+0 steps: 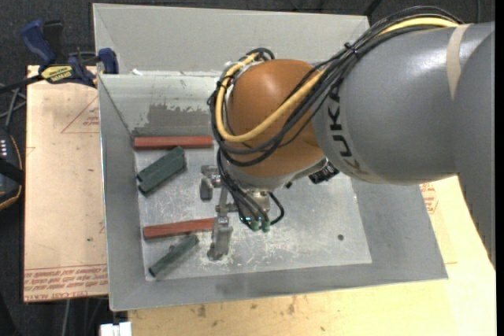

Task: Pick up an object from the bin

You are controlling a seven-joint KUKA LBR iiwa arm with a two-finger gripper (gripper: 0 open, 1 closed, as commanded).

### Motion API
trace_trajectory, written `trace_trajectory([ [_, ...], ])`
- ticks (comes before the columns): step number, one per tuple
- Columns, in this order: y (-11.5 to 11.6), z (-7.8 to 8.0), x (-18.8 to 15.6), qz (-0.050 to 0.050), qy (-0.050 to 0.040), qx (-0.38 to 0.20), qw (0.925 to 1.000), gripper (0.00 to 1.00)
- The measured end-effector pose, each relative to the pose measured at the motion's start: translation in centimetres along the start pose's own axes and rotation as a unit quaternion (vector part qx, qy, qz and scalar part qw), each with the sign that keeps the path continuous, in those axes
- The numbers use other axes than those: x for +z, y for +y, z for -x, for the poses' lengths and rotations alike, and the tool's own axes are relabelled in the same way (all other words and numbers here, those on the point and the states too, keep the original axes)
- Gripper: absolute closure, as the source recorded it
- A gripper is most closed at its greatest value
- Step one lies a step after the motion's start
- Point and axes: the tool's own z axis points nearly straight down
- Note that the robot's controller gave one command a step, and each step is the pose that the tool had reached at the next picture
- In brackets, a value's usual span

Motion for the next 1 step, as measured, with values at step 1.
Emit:
trace_trajectory([
  [1, -0.09, 0.2, -0.37, 0.001, -0.0037, 0.002, 1.0, 0.0],
])
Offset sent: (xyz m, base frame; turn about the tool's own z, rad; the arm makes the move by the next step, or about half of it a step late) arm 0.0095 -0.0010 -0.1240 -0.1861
